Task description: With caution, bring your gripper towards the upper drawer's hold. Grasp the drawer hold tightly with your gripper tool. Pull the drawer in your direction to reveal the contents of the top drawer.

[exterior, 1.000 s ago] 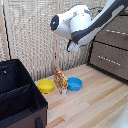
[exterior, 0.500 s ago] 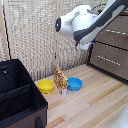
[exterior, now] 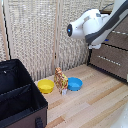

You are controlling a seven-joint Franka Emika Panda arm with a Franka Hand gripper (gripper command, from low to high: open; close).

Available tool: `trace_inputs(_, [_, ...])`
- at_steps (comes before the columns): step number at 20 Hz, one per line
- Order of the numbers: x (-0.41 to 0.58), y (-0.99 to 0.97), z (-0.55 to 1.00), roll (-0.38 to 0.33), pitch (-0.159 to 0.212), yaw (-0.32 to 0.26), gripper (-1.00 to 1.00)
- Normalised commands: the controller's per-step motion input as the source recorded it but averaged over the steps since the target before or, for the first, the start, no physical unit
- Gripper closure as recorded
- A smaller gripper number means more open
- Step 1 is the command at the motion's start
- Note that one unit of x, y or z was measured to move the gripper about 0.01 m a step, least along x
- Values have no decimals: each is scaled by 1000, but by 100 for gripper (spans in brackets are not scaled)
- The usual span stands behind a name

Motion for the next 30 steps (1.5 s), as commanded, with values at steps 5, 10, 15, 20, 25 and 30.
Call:
trace_inputs(5, [-31, -660, 97, -138, -132, 4, -100])
trace_inputs(10, [45, -422, 86, -17, -76, 23, 100])
trace_inputs(15, [15, 0, 0, -1, 0, 1, 100])
trace_inputs(20, [33, -35, 0, 5, 0, -31, 100])
trace_inputs(25, [0, 187, 3, 15, 1, -10, 100])
trace_inputs(30, [33, 305, 34, 45, 13, -83, 100])
